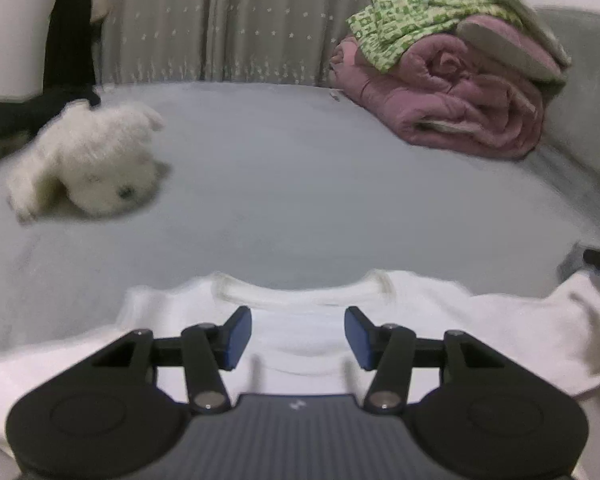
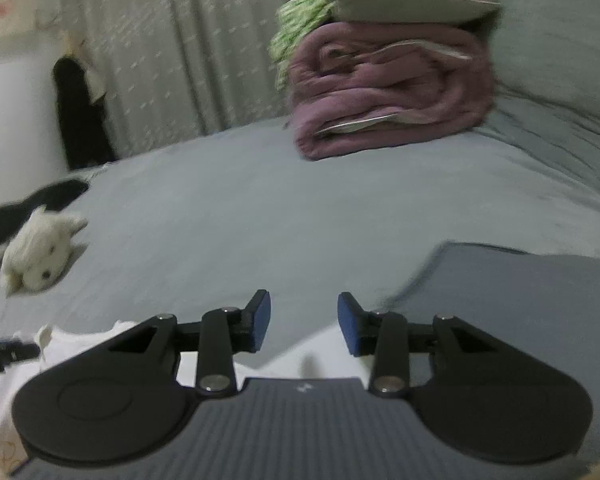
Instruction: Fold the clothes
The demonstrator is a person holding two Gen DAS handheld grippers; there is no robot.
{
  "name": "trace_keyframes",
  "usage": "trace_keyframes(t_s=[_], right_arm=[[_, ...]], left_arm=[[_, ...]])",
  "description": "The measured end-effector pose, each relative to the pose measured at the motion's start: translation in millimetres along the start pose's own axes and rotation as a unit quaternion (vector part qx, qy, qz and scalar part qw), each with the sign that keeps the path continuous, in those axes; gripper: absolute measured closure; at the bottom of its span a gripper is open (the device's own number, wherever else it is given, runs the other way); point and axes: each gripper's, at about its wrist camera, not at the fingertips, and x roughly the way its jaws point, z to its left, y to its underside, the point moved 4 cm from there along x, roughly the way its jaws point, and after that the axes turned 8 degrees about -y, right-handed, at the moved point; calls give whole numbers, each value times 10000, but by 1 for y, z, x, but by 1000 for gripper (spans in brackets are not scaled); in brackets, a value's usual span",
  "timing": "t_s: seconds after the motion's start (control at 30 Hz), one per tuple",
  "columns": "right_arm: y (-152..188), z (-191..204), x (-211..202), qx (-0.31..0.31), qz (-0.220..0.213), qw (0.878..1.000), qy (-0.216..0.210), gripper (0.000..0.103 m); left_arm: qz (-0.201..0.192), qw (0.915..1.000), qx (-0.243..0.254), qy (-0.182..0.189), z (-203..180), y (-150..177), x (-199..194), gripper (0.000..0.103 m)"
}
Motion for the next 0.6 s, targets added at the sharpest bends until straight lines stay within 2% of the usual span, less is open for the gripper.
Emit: trace_keyframes(t_s=[0.1, 0.2, 0.3, 0.4, 0.43, 0.47, 0.5, 0.6], right_arm=[[6, -19, -10, 340, -139, 9993, -6, 61], [15, -27, -9, 578, -113, 9980, -240, 61], [22, -27, -4, 442, -100, 9989, -125, 61], [24, -27, 6, 354, 21, 9993, -145, 61], [25, -28, 7, 353, 39, 9992, -175, 68], [26, -27, 7, 359, 27, 9991, -206, 84], [26, -26, 8, 365, 14, 9991, -237, 91], [23, -25, -1, 493, -291, 9974, -430, 94]], left_arm=[[31, 9975, -622, 336, -24, 13, 6, 52], [-213, 9930, -978, 621, -44, 27, 10, 53], [-571, 9923, -849, 699, -61, 45, 13, 53], [-509, 9936, -711, 713, -64, 49, 16, 53], [-525, 9929, -722, 790, -62, 46, 16, 52], [-484, 9922, -754, 866, -60, 46, 18, 52], [-403, 9917, -801, 922, -58, 47, 20, 52], [-354, 9899, -892, 1042, -54, 46, 21, 52]])
